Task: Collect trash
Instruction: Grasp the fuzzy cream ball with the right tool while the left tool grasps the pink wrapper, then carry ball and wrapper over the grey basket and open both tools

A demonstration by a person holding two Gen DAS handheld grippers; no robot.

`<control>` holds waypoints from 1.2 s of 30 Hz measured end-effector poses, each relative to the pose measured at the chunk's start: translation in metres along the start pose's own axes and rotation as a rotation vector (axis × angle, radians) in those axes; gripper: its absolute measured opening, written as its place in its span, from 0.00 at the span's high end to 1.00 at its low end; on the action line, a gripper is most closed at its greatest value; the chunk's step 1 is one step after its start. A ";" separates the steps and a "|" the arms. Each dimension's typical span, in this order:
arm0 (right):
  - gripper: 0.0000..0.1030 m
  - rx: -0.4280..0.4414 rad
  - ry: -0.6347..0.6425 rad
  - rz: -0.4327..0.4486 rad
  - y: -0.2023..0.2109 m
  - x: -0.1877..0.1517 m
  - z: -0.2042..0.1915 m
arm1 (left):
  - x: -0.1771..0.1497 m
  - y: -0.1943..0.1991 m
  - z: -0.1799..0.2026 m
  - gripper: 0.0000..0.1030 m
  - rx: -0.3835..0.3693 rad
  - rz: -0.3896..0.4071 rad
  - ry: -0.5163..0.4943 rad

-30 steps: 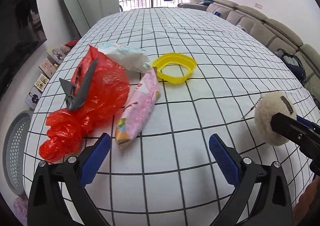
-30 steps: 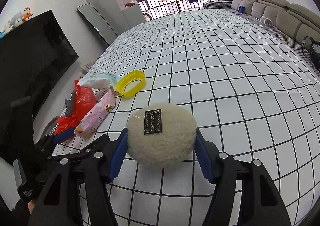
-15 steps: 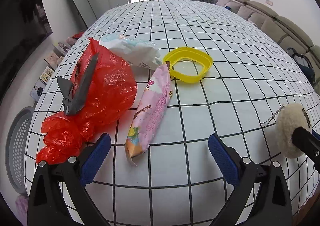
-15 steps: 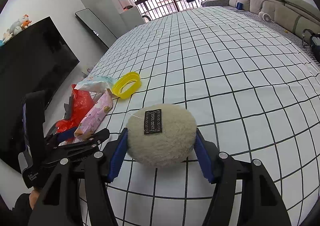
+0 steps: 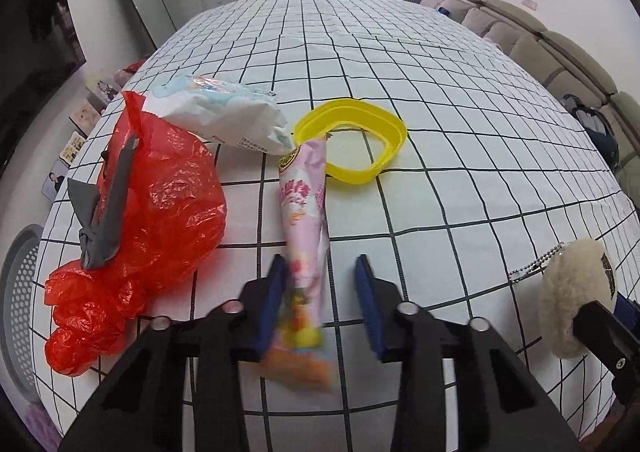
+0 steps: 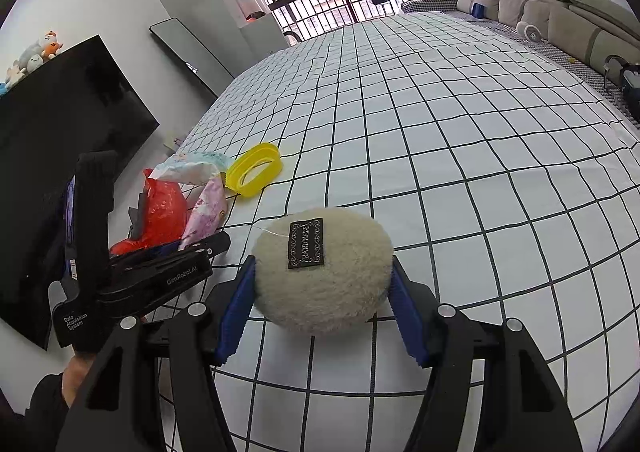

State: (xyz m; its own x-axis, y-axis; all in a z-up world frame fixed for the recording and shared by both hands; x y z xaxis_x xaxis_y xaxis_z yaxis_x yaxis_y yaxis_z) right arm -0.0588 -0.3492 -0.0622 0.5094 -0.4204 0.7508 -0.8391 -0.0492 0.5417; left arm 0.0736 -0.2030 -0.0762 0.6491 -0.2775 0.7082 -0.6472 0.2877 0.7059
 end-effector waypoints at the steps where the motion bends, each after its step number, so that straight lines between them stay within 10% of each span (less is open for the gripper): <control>1: 0.40 -0.001 0.001 0.001 0.001 0.000 0.000 | 0.000 0.001 0.002 0.87 -0.010 -0.003 -0.004; 18: 0.40 0.042 0.098 -0.002 0.012 0.002 -0.061 | -0.010 0.104 -0.026 0.87 -0.013 0.140 0.013; 36: 0.40 0.320 0.359 -0.104 -0.050 -0.020 -0.282 | -0.049 0.177 -0.246 0.87 0.291 0.214 0.226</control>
Point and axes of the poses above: each gripper's, at about its wrist camera, not at the fingertips, and y roughly against the way its jaws point, z to its right, x to its top, the point moved 3 cm from there along -y, roughly the way its jaws point, and after that the axes turned 11 degrees about z, right-handed, at the moved point
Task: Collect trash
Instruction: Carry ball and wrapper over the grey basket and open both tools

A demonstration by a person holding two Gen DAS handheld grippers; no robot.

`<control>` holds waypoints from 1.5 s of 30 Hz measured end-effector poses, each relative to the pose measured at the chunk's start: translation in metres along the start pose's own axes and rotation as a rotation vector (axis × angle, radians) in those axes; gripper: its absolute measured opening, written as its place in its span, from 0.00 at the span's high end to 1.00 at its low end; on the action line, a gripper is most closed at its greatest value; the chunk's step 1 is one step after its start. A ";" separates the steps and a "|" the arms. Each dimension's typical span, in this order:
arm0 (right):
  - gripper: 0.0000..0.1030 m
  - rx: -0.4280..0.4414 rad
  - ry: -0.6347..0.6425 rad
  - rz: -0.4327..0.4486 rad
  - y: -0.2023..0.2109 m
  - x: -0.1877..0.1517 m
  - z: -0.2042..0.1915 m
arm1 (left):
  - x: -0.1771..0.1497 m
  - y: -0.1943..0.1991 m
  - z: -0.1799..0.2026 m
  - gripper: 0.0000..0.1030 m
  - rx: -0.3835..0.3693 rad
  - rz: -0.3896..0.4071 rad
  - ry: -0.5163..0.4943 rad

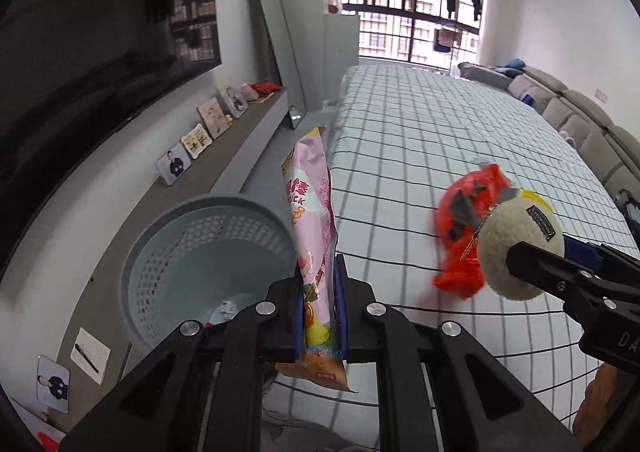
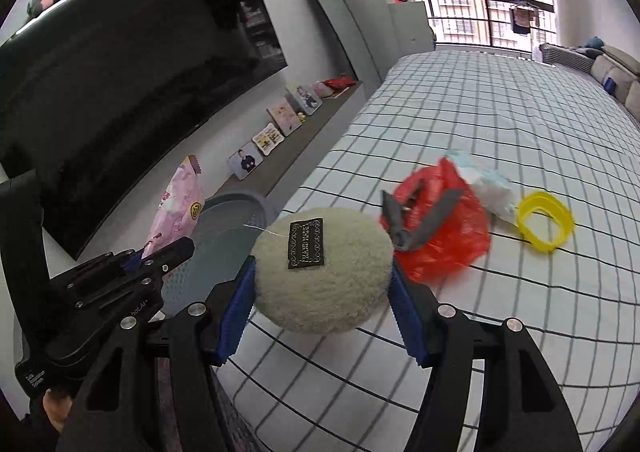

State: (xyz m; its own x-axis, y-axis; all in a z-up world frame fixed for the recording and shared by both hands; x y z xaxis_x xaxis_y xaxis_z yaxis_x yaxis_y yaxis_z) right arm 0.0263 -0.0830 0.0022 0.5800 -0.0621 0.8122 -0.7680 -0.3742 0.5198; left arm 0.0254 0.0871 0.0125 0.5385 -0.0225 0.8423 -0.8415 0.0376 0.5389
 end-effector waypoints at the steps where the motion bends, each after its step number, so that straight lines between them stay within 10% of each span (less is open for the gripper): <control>1: 0.40 0.013 0.015 -0.015 -0.012 0.001 -0.010 | -0.002 -0.004 -0.013 0.87 0.018 -0.006 0.011; 13: 0.40 0.121 0.162 -0.161 -0.130 0.006 -0.101 | -0.031 -0.059 -0.128 0.87 0.157 -0.097 0.108; 29: 0.38 0.132 0.184 -0.248 -0.196 -0.014 -0.126 | -0.053 -0.095 -0.160 0.83 0.174 -0.157 0.149; 35: 0.36 0.125 0.188 -0.244 -0.200 -0.014 -0.125 | -0.053 -0.092 -0.164 0.57 0.191 -0.139 0.157; 45: 0.35 0.118 0.199 -0.236 -0.196 -0.016 -0.127 | -0.057 -0.089 -0.170 0.50 0.203 -0.147 0.171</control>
Point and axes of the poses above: each gripper's, at about its wrist camera, not at the fingertips, and y roughly against the way its jaws point, z to its right, x to its top, the point moved 3 cm from there along -y, roughly the way its jaws point, and after that the axes turned 11 degrees about z, right-handed, at the moved point
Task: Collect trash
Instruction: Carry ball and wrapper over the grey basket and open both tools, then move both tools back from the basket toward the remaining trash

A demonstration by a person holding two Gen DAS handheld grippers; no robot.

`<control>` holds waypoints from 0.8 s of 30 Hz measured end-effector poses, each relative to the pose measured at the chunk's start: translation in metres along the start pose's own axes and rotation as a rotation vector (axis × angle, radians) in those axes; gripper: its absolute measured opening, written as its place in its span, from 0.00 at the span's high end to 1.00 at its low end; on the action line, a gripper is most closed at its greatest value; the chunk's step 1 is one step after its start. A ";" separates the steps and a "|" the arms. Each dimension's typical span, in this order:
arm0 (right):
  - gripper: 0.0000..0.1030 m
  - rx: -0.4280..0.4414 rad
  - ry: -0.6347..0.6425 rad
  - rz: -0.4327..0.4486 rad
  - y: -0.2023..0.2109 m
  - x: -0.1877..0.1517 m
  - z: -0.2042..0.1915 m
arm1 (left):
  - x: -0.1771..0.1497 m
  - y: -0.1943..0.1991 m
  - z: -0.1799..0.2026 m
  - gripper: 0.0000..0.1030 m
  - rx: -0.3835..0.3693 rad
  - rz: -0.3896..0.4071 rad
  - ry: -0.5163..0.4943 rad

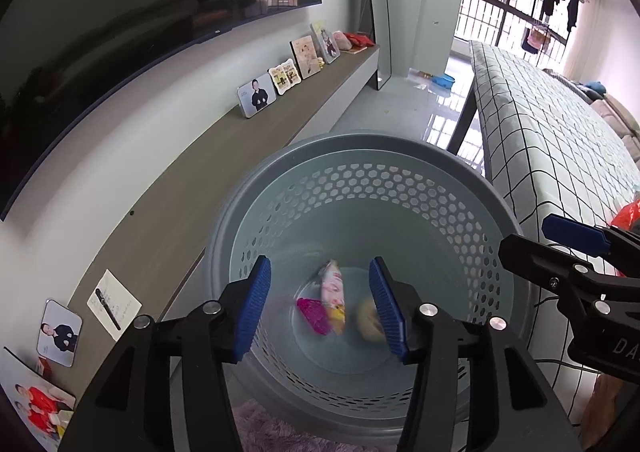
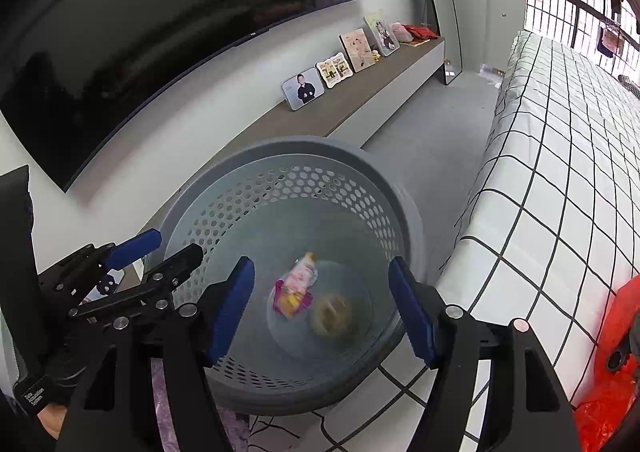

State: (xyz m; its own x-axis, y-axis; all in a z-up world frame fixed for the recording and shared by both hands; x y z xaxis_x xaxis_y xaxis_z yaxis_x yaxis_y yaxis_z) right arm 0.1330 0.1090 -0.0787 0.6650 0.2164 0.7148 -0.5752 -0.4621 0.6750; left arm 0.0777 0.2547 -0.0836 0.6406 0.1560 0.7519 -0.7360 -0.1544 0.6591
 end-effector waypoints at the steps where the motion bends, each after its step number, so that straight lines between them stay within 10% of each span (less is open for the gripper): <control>1: 0.35 -0.001 0.001 -0.001 0.000 0.000 0.000 | -0.001 0.000 0.000 0.49 0.000 -0.001 0.000; 24: 0.35 -0.052 -0.007 0.013 0.026 -0.009 0.008 | 0.002 0.021 -0.001 0.25 0.020 0.027 0.010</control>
Point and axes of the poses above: each gripper's, at about its wrist camera, not at the fingertips, and y roughly against the way its jaws point, z to its right, x to its top, the point moved 3 cm from there along -y, roughly the way its jaws point, and after that the axes turned 11 degrees about z, right-handed, at the moved point
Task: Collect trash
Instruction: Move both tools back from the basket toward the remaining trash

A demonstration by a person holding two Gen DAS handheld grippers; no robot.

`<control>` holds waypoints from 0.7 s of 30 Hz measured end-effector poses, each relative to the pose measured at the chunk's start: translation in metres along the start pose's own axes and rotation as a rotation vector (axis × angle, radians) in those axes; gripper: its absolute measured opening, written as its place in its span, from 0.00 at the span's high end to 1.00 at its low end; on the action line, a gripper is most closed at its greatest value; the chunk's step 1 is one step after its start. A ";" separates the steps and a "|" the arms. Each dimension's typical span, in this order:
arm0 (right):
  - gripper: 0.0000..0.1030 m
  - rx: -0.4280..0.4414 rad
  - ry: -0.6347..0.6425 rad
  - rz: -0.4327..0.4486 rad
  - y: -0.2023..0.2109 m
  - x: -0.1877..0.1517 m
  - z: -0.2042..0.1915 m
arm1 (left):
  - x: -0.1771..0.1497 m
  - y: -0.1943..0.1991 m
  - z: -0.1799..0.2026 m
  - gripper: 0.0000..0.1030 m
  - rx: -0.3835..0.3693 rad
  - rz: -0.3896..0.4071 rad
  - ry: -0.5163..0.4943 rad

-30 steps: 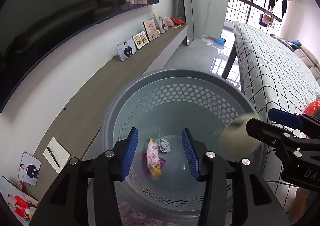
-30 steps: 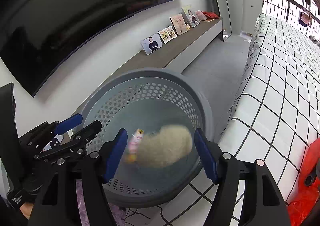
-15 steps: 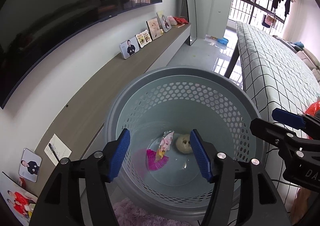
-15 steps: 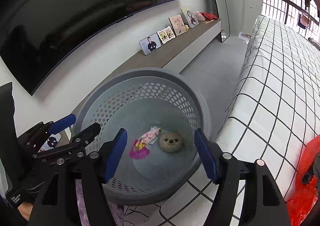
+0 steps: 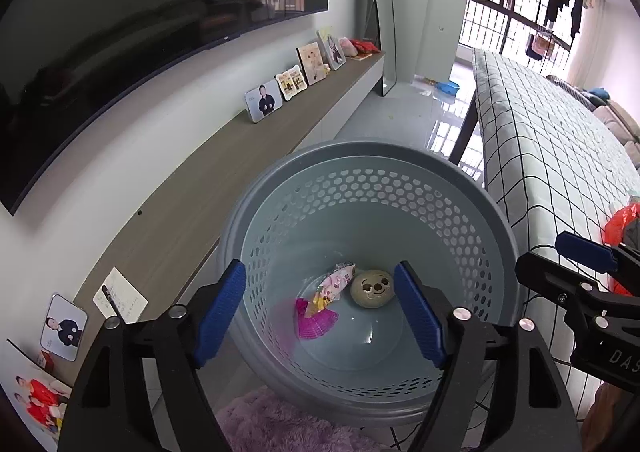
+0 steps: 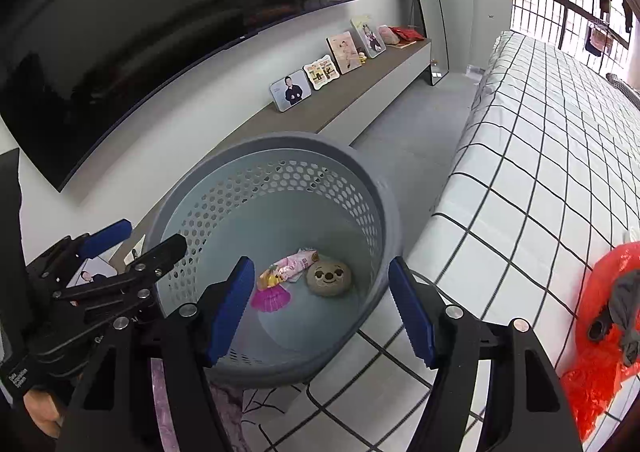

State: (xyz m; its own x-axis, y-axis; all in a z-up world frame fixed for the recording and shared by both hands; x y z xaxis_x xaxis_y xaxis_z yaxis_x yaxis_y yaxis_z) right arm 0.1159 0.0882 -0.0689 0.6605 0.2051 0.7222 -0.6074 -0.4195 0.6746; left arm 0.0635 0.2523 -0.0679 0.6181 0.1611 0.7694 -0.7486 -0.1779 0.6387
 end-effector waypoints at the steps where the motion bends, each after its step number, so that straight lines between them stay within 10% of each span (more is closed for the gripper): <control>1: 0.35 -0.005 0.000 0.001 0.002 -0.001 0.000 | 0.001 0.002 0.000 0.24 -0.001 0.003 -0.001; 21: 0.33 -0.120 -0.097 0.082 0.087 -0.035 0.052 | 0.017 0.051 0.059 0.08 -0.102 0.082 -0.072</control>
State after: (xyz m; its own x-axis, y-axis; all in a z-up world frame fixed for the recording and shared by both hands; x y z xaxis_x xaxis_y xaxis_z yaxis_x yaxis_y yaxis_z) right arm 0.0627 -0.0018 -0.0437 0.6425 0.0853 0.7615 -0.7057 -0.3215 0.6314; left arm 0.0498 0.1890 -0.0216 0.5665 0.0796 0.8202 -0.8156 -0.0877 0.5719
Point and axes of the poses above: each gripper's, at about its wrist camera, not at the fingertips, and y roughly against the way its jaws point, z to its right, x to its top, the point moved 3 cm from there along -y, roughly the way its jaws point, and after that the axes turned 11 degrees about z, right-handed, at the moved point
